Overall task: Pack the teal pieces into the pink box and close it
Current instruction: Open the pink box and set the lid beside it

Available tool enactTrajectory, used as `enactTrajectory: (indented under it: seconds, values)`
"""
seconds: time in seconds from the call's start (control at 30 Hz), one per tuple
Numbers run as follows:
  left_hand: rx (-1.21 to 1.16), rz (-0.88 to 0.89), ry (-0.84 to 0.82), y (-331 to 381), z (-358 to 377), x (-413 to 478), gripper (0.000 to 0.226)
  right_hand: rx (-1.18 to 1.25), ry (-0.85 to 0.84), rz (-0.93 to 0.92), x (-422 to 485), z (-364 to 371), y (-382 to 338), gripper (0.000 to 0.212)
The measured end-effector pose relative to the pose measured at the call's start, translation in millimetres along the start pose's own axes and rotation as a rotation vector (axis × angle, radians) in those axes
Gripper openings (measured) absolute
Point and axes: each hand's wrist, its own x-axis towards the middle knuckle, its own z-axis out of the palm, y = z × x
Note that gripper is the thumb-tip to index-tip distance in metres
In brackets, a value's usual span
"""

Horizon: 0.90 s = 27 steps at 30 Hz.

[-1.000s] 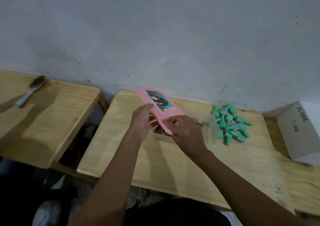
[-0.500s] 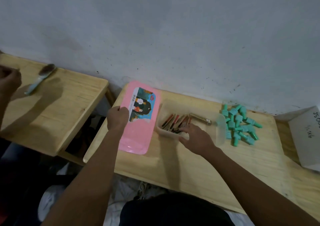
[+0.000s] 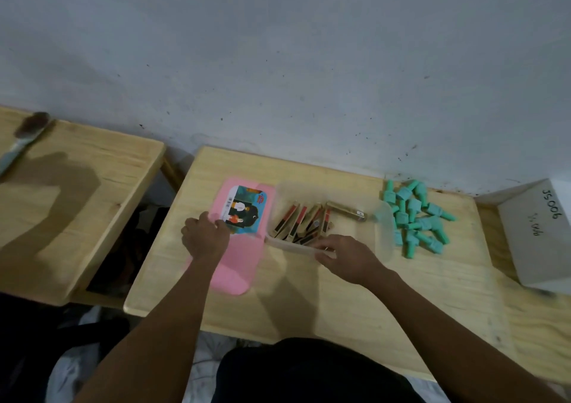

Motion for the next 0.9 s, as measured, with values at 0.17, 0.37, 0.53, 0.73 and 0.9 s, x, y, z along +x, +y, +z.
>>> enactTrajectory:
  seconds: [0.17,0.37,0.53,0.73,0.9]
  values:
    - [-0.357,0.240,-0.220,51,13,-15,0.042,0.088,0.339,0.187,16,-5,25,0.037]
    - [-0.252,0.357,-0.259,77,29,-27,0.037,-0.238,0.249,0.313,42,-26,39,0.051]
    - [-0.263,0.397,-0.256,74,34,-23,0.035,-0.342,0.131,0.394,55,-14,44,0.047]
    - [-0.309,0.392,-0.262,72,38,-25,0.036,-0.295,0.232,0.452,60,-9,48,0.045]
    - [-0.333,0.377,-0.262,70,40,-25,0.037,-0.260,0.261,0.393,62,-7,56,0.037]
